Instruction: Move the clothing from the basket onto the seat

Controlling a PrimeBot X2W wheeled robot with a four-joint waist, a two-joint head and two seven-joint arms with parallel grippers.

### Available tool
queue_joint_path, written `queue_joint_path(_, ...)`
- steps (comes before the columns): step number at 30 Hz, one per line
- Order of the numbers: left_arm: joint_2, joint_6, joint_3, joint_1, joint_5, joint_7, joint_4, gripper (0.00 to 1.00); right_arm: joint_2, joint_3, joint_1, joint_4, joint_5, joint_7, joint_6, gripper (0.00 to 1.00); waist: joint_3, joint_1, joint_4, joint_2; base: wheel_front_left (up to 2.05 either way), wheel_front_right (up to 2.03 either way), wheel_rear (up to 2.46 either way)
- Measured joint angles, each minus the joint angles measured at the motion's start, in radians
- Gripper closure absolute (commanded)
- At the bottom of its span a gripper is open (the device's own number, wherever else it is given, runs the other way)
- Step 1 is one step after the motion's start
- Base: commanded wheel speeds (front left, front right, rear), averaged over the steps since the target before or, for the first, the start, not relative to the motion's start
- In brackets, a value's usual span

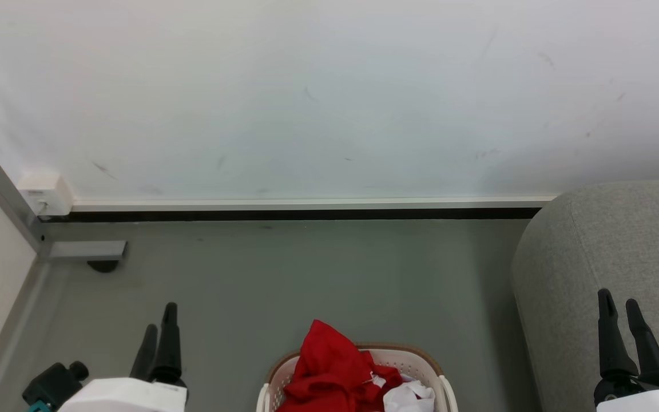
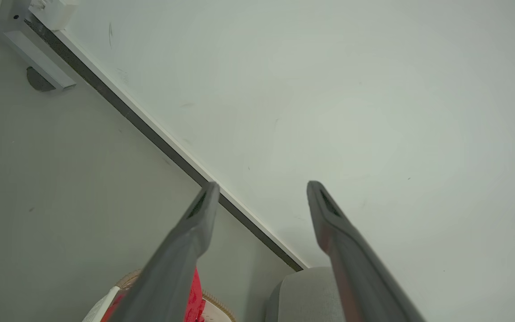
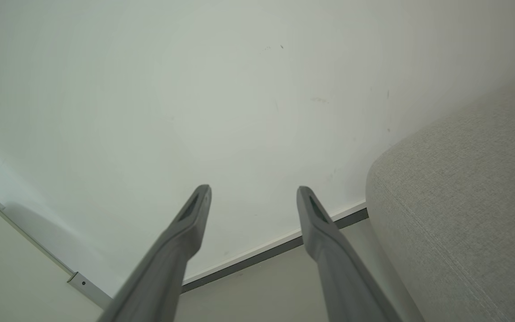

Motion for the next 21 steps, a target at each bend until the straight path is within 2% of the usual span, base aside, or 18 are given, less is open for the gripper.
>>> queue_joint_path(21, 0.001, 0.002, -0.022, 0.000, 0.309, -0.063, 0.047, 0.00, 0.057, -0.073, 0.006, 0.030, -0.358, -0.003, 0.000, 0.00, -0.004, 0.0000, -0.001, 0.0000, 0.00, 0.00, 0.00)
